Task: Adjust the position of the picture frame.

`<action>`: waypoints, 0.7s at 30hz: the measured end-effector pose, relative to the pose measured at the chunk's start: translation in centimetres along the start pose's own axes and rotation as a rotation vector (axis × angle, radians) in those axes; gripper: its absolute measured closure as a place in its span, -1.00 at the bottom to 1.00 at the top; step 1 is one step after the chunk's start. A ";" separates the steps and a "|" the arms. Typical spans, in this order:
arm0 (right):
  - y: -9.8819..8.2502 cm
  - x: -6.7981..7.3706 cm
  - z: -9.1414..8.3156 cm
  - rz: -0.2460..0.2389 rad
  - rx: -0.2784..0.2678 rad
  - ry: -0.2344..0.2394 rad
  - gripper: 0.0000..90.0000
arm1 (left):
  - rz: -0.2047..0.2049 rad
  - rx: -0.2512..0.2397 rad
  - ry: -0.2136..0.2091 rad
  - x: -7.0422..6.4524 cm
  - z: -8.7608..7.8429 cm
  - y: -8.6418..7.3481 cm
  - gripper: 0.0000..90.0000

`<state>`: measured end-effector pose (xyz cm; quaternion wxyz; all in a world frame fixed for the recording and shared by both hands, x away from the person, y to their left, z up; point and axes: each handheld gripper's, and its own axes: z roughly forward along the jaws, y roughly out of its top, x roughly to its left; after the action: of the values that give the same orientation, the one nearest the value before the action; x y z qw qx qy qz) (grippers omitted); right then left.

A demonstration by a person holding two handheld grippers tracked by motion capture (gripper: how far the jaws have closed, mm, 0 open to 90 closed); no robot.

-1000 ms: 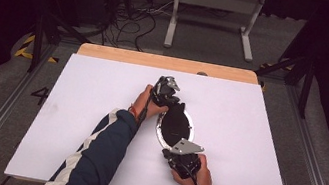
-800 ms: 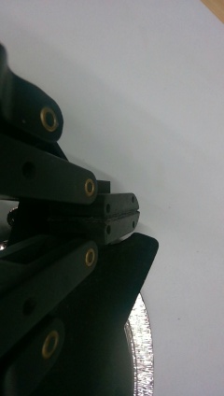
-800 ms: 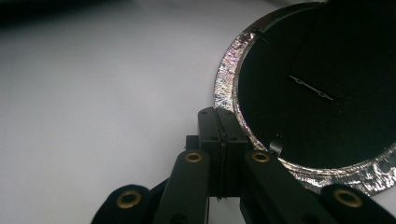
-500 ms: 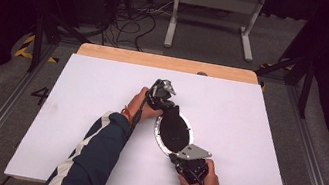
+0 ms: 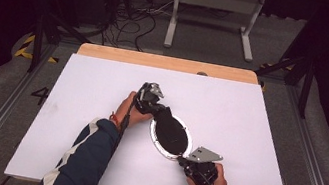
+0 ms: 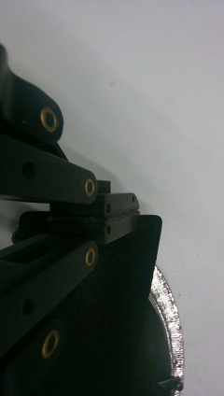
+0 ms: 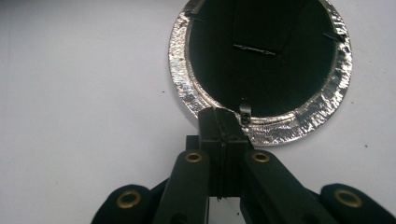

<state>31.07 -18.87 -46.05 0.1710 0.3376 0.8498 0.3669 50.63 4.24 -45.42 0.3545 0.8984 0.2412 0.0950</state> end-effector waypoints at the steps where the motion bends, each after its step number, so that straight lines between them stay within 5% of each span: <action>1: 0.0 0.0 0.0 0.002 0.001 -0.002 1.00 | 0.005 0.000 0.002 0.0 -0.2 -0.2 1.00; 5: -0.1 -0.2 -0.2 0.036 0.003 -0.005 1.00 | -0.016 -0.011 -0.003 0.0 -0.8 -1.0 1.00; 17: -0.2 -0.2 -0.4 0.033 0.012 -0.039 1.00 | -0.026 -0.001 0.008 -0.7 -2.8 -3.2 1.00; 21: -0.2 -0.2 -0.4 0.029 0.012 -0.017 1.00 | -0.032 -0.008 0.008 -1.0 -3.2 -3.7 1.00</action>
<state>30.93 -19.35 -45.89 0.1708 0.3540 0.8454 0.3616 47.33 7.99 -45.66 0.3588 0.8926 0.2564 0.0940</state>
